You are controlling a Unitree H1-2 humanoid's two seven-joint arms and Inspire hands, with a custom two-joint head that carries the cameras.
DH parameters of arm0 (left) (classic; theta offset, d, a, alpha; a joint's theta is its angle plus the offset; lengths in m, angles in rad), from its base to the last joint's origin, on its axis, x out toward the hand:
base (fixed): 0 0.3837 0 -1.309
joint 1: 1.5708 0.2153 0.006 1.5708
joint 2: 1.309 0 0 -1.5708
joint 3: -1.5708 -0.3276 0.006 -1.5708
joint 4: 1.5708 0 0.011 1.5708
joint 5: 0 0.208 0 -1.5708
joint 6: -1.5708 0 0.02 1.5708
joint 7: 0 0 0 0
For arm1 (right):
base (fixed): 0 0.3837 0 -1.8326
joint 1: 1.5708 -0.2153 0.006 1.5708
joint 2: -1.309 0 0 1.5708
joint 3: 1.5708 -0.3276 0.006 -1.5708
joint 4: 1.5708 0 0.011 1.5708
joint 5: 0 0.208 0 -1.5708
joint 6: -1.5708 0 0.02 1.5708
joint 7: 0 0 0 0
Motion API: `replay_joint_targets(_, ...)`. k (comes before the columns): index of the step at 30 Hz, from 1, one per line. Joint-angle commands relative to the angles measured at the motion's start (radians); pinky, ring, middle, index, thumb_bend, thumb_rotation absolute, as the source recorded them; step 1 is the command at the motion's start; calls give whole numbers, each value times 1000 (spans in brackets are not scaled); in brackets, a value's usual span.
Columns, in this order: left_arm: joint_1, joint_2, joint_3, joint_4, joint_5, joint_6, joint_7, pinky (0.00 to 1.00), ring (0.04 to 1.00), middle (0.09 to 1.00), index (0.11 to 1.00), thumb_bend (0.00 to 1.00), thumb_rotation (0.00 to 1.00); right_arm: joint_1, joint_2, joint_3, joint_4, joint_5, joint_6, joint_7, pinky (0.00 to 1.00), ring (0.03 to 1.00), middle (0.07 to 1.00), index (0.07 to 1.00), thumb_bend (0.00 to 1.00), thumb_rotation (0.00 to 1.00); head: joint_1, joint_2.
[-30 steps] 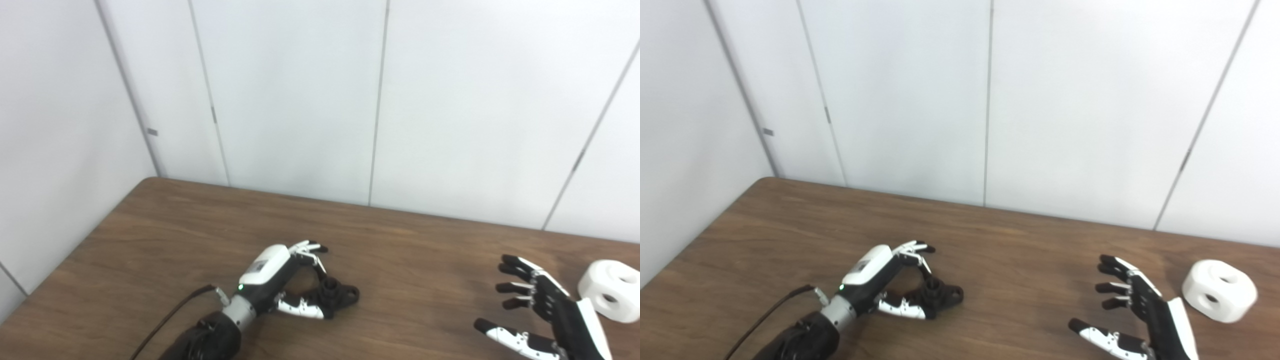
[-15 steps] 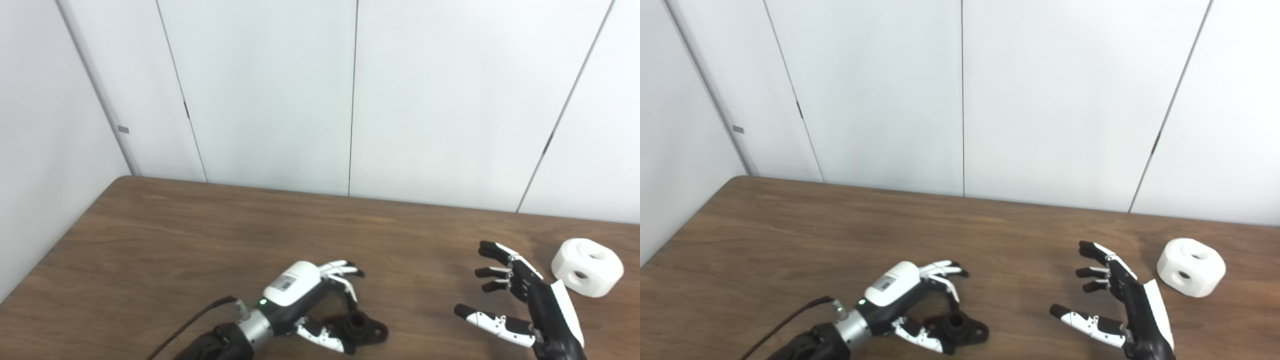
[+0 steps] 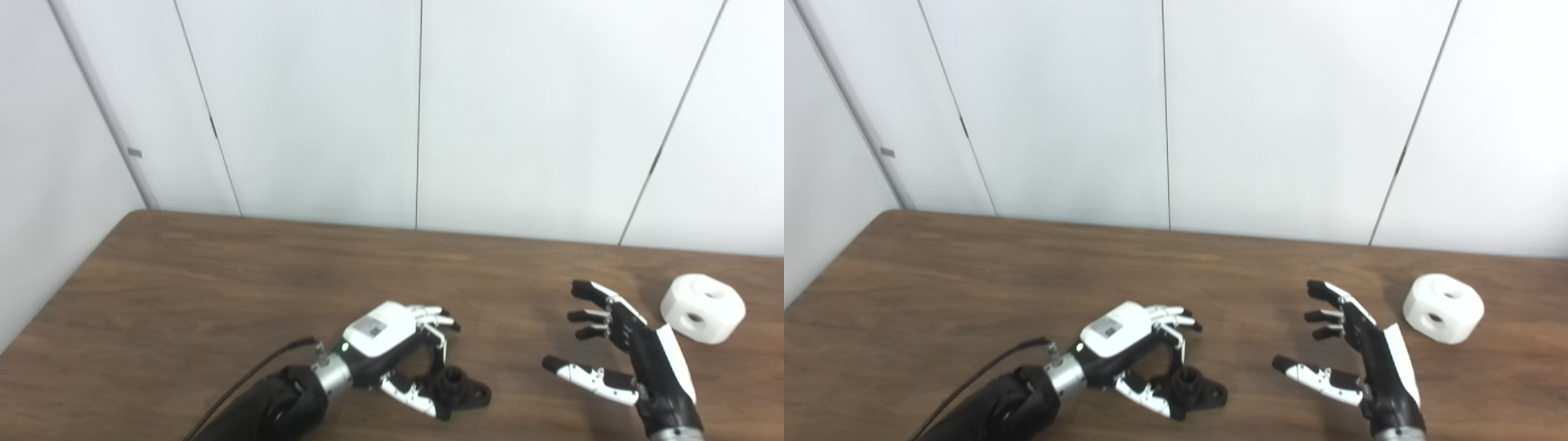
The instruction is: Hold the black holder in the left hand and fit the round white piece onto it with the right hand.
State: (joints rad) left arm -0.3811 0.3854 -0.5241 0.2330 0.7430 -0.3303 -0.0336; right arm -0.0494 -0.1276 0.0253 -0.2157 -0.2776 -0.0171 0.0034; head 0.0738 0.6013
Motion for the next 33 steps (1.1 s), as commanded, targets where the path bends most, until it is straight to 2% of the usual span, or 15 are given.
replay_joint_targets(1, 43, 18, -50, 77, 107, 81, -80, 895, 913, 855, 486, 524, 56, -26, 5, 1, -34, -1, -27, -12, 561, 676, 808, 800, 607, 175, 0, 1)
replay_joint_targets(6, 39, 26, -45, 91, 95, 94, -89, 897, 919, 860, 487, 524, 56, -47, 6, -2, -59, 2, -22, -8, 547, 669, 798, 794, 628, 160, -74, -2)
replay_joint_targets(8, 38, 32, -46, 95, 101, 95, -87, 894, 919, 861, 487, 524, 57, -61, -17, -5, -92, -8, -9, 7, 538, 680, 802, 794, 649, 166, -127, -8)
replay_joint_targets(9, 38, 35, -46, 98, 101, 93, -84, 890, 918, 861, 487, 524, 57, -72, -37, -10, -110, -11, -3, 18, 535, 681, 802, 793, 658, 168, -127, -8)
replay_joint_targets(13, 44, 47, -38, 106, 94, 83, -66, 877, 913, 858, 486, 524, 55, -128, -133, -46, -178, -47, 66, 69, 548, 691, 807, 795, 711, 188, -224, -21)
replay_joint_targets(18, 51, 59, -29, 112, 82, 61, -35, 864, 905, 846, 487, 524, 54, -203, -276, -108, -210, -117, 138, 110, 556, 694, 797, 793, 744, 195, -307, -41)
replay_joint_targets(22, 53, 62, -28, 117, 72, 48, -23, 857, 899, 842, 487, 523, 54, -238, -359, -164, -208, -146, 196, 119, 523, 691, 785, 779, 789, 230, -367, -59)
replay_joint_targets(28, 55, 65, -26, 125, 61, 26, 2, 846, 887, 835, 487, 523, 52, -273, -458, -251, -190, -185, 279, 110, 528, 705, 797, 775, 794, 241, -416, -79)
replay_joint_targets(33, 52, 69, -24, 143, 60, 6, 28, 834, 871, 822, 486, 523, 51, -276, -528, -267, -168, -213, 346, 150, 602, 765, 825, 803, 768, 296, -454, -94)
